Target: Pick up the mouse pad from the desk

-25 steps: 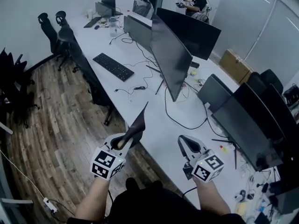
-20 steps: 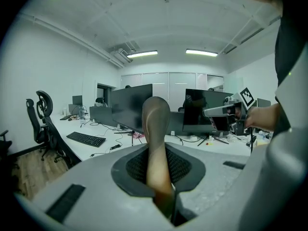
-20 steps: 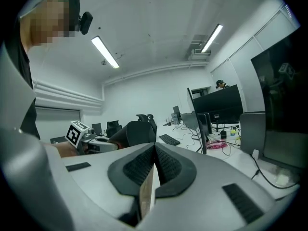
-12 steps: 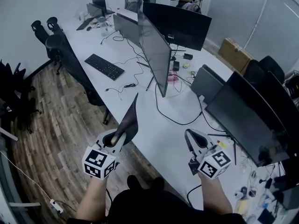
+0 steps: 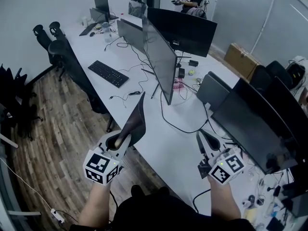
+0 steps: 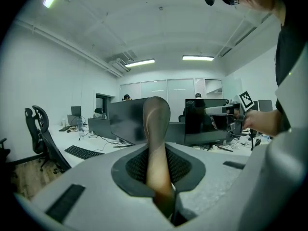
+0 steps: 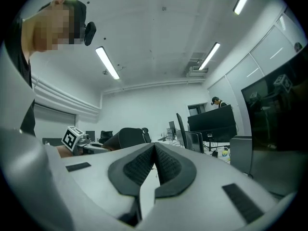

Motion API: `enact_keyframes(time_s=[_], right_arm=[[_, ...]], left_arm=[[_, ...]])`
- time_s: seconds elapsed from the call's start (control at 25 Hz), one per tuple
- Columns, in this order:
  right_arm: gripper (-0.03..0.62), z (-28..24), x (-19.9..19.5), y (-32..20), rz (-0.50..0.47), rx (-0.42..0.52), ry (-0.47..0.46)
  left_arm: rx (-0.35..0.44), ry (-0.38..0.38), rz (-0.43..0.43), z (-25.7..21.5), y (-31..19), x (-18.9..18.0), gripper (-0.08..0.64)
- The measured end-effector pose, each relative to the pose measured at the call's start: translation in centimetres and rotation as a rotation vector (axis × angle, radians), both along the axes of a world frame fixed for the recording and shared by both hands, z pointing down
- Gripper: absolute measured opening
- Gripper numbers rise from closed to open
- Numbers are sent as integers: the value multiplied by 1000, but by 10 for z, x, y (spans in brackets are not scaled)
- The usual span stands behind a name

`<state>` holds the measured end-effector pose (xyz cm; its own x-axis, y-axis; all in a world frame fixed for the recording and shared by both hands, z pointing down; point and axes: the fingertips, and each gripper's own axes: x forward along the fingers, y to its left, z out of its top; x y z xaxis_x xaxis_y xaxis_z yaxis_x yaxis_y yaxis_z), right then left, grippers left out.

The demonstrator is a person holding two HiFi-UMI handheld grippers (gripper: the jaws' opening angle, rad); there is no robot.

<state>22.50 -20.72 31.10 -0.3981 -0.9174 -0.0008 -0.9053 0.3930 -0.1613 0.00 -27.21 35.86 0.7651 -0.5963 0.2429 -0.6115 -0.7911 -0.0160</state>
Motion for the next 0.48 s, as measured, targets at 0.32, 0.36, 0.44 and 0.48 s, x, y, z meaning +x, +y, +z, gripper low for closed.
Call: enact_keyframes(time_s=[0.32, 0.36, 0.44, 0.48], right_arm=[[5, -5, -10, -8, -6, 28, 41], [5, -7, -11, -9, -8, 33, 45], [5, -9, -12, -10, -13, 42, 54], [5, -10, -13, -10, -16, 45, 58]], left_arm=[[27, 58, -71, -17, -12, -23, 51], [26, 68, -77, -18, -13, -25, 51], [29, 82, -89, -21, -14, -28, 51], [31, 82, -95, -21, -15, -29, 51]])
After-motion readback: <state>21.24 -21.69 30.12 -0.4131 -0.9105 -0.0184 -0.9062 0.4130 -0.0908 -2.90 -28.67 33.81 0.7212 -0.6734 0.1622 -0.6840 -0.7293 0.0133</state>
